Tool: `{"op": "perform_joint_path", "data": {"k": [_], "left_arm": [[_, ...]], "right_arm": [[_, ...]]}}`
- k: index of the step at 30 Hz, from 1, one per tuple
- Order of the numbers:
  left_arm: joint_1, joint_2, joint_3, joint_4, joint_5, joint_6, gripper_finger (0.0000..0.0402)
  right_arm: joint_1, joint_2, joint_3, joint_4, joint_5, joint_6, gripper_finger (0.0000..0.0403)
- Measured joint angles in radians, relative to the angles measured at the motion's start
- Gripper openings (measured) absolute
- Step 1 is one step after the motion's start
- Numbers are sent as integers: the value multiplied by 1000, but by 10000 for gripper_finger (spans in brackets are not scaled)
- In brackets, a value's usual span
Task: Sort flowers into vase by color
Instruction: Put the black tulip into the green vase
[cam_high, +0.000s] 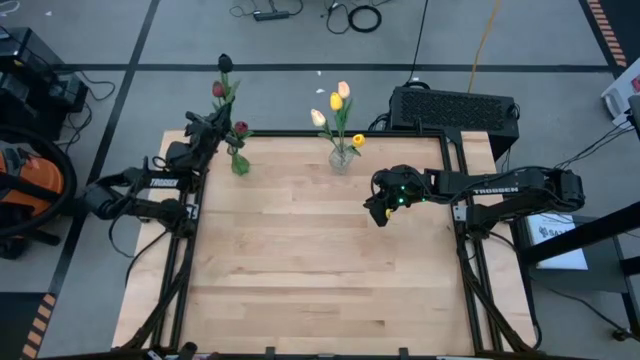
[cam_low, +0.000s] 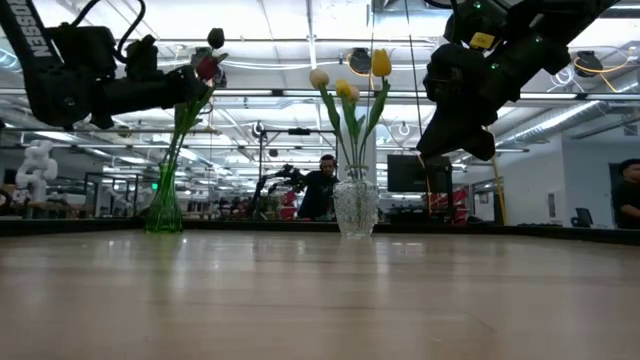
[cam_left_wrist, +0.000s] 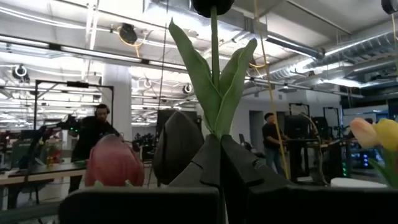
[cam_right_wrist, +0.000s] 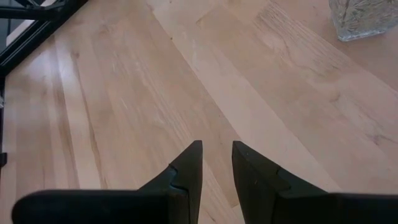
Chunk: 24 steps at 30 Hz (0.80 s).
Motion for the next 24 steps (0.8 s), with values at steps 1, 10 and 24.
{"op": "perform_joint_path", "data": {"k": [1,10,24], "left_arm": [[0,3,0,1,0,0,0],[0,55,0,-1,8,-24,0],[-11,45,0,0,38,-27,9]], "right_arm": [[0,0,0,0,0,0,79],[0,0,0,0,0,-1,79],[0,0,0,0,0,0,79]]}}
